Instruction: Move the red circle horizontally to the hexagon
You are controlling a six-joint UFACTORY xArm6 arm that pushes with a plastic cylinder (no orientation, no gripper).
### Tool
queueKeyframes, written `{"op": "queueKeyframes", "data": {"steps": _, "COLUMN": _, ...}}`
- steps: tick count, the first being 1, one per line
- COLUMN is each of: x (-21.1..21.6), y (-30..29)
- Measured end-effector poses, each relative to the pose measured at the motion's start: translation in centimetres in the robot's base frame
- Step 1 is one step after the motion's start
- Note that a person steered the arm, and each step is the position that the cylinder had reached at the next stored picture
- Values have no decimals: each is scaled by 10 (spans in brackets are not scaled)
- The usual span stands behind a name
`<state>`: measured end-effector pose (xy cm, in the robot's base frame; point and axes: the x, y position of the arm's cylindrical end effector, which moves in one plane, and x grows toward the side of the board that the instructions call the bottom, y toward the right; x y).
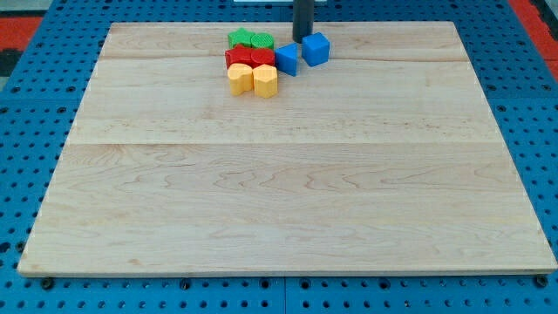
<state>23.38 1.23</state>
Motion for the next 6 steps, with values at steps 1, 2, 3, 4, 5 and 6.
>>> {"op": "queueKeyframes", "data": {"steps": 1, "x": 1, "y": -28}}
{"op": "queueKeyframes", "data": {"steps": 2, "x": 1, "y": -62}}
{"op": "queueKeyframes", "data": {"steps": 3, "x": 15, "y": -43}}
{"op": "queueKeyframes", "data": {"steps": 4, "x": 28, "y": -8}}
{"op": "queueKeyframes", "data": {"steps": 5, "x": 57, "y": -33}}
{"op": "queueKeyframes", "data": {"steps": 6, "x": 72, "y": -89}}
